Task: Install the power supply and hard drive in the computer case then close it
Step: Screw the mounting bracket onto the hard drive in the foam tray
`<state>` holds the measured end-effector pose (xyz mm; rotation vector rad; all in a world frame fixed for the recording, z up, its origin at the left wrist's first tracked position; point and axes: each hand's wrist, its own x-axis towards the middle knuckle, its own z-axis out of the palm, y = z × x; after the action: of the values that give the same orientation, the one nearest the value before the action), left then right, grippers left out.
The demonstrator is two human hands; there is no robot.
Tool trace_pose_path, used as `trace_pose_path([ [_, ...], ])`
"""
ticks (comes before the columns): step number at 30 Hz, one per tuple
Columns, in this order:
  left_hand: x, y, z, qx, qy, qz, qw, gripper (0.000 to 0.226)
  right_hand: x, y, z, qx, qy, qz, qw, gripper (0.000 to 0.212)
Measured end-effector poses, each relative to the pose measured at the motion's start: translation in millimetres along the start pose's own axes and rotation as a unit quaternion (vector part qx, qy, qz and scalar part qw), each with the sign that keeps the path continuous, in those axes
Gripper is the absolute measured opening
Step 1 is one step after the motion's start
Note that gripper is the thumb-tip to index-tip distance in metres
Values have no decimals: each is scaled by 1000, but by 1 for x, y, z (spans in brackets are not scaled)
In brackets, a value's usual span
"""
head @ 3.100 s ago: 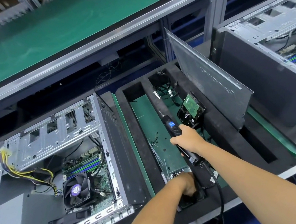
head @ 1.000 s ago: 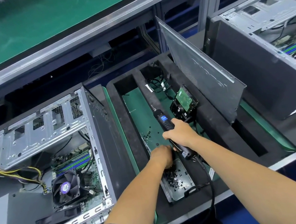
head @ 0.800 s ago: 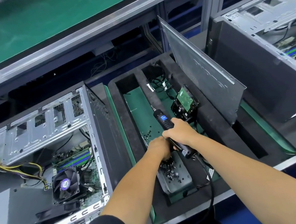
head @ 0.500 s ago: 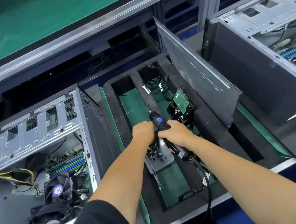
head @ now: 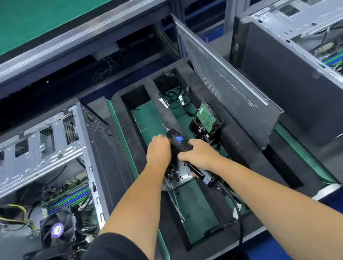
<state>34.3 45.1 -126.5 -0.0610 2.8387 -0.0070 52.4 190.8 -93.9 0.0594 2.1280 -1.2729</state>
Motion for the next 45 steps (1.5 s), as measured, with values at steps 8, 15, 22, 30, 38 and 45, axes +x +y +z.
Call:
trace_pose_path([
  [8,-19,8,10,-7,-149,-19,989,38,3,-6,1,-25,5,-10,1000,22],
  [15,-31,15,36,4,-144,8,990,37,4,-3,3,-32,5,-6,999,23],
  [22,-31,16,28,-51,-181,5,982,35,2,-2,5,-20,19,-1,1000,22],
  [30,-36,25,36,-76,-155,33,984,42,2,-2,7,13,18,3,1000,21],
  [38,-31,19,24,-120,-176,-7,977,29,-2,-6,6,17,16,3,1000,23],
  [45,-14,9,-3,-135,-175,-55,974,16,-5,-8,6,12,16,3,1000,21],
])
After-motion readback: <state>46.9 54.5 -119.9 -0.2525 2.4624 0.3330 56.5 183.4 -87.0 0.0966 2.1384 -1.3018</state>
